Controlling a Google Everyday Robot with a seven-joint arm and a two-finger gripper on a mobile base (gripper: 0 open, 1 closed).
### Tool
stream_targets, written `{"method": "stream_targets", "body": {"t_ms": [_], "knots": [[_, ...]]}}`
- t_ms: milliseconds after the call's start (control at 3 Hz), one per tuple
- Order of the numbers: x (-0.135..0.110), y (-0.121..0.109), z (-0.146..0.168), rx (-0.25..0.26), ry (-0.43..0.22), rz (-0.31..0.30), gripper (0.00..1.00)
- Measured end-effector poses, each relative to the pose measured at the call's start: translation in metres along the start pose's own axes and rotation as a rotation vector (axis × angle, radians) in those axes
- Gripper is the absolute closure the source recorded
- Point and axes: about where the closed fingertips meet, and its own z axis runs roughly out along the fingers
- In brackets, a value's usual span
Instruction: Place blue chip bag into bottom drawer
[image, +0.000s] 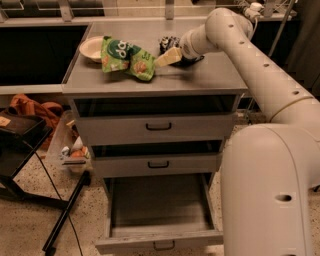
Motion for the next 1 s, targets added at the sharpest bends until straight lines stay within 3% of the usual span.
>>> {"method": "stream_targets", "body": {"t_ms": [333,1000], "knots": [[0.008,-0.010,0.012,0.050,0.055,0.021,0.00],[0.027,-0.035,0.014,0.117,0.097,0.097,0.42]]}}
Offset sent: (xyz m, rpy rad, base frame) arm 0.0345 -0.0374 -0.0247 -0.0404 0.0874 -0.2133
